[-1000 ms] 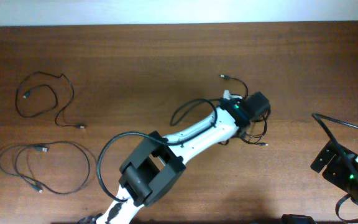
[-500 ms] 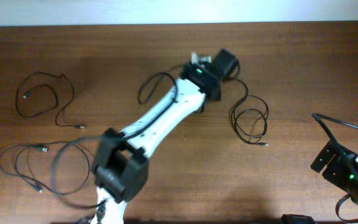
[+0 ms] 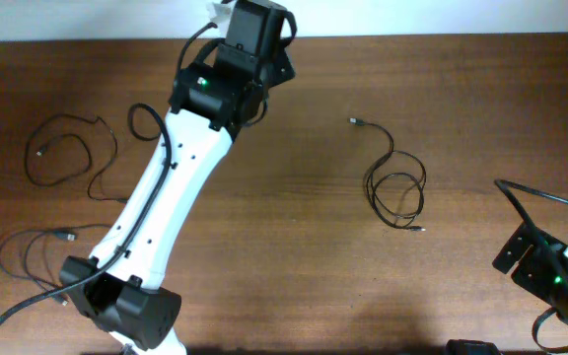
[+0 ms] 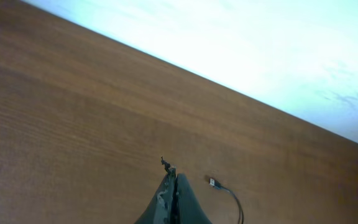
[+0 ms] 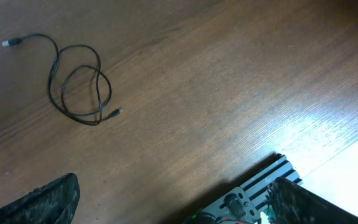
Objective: Untangle cables
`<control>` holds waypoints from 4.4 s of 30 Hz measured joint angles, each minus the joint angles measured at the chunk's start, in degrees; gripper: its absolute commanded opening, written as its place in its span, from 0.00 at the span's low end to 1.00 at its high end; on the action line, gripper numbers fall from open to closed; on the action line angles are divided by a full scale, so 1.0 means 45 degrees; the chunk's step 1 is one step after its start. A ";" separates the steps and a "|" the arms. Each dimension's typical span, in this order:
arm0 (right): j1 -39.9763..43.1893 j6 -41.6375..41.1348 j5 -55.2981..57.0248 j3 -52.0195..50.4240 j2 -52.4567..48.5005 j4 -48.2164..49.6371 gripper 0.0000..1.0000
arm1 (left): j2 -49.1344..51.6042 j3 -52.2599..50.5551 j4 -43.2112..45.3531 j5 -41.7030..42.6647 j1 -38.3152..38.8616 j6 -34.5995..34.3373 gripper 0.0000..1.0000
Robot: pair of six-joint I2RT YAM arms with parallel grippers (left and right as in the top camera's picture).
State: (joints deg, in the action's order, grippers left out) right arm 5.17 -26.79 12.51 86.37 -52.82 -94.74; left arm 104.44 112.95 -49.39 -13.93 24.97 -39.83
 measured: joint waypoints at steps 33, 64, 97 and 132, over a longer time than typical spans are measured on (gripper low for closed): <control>0.0000 0.0000 -0.0005 0.0000 0.0000 0.0005 0.98 | 0.8631 0.1977 -0.4629 -0.6693 0.4677 0.2137 0.00; 0.0000 -0.0005 -0.0044 0.0000 0.0000 0.0000 0.98 | 0.7733 0.5484 -0.3657 -0.2764 -0.4906 -0.1161 0.00; 0.0000 0.0005 -0.0044 0.0015 -0.0015 0.0010 0.98 | -0.6917 -0.2807 -0.5503 -0.2973 -0.4974 0.0758 0.99; 0.0000 0.0005 -0.0044 0.0000 -0.0034 0.0005 0.98 | -2.3018 -1.9380 0.4799 0.2696 -0.5863 0.7742 0.99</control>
State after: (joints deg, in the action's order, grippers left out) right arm 5.17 -26.76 12.32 86.37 -52.97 -94.72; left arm 0.86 25.74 -27.79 -1.80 -1.41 -4.99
